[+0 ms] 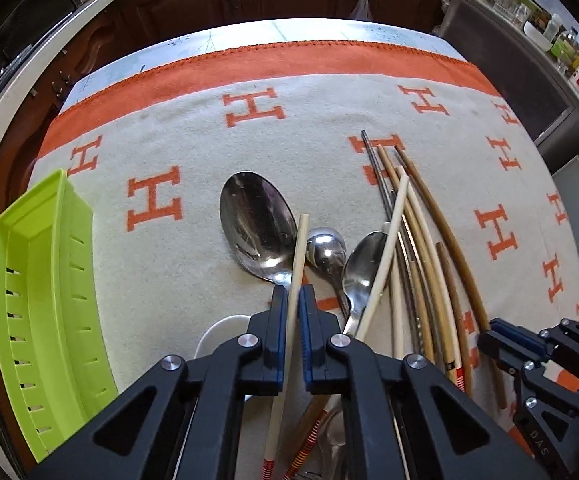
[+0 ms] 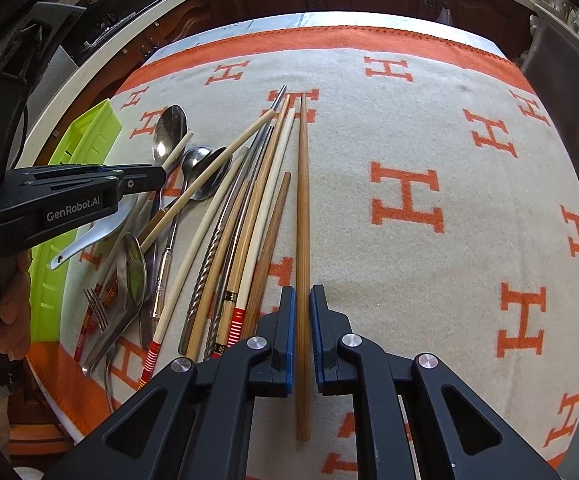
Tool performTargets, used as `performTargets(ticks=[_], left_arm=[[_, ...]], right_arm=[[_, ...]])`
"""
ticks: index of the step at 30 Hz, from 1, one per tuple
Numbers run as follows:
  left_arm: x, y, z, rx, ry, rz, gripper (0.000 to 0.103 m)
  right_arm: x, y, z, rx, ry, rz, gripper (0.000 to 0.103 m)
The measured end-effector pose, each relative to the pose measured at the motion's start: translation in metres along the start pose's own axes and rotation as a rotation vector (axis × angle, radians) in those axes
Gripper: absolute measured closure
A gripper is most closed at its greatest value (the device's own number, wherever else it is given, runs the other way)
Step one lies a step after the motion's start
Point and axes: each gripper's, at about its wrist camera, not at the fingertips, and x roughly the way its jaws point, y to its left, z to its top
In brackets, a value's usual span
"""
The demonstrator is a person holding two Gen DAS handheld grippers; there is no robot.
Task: Organize utensils
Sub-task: 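Carry the wooden chopstick into the green tray with the right tool while the left drops its chopstick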
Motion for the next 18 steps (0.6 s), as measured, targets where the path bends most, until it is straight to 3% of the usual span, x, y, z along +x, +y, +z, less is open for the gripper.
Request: performTargets(ticks=[10, 18], left_arm=[[-0.066, 0.017, -0.011, -0.097, -0.091, -0.143, 0.1], [-0.129, 0.041, -0.042, -0.15, -0.151, -0.167, 0.1]], right_arm=[[-0.027, -0.008, -0.008, 0.082, -0.03, 0.103, 0.096], [-0.076, 0.017, -0.013, 0.055, -0.073, 0.194, 0.096]])
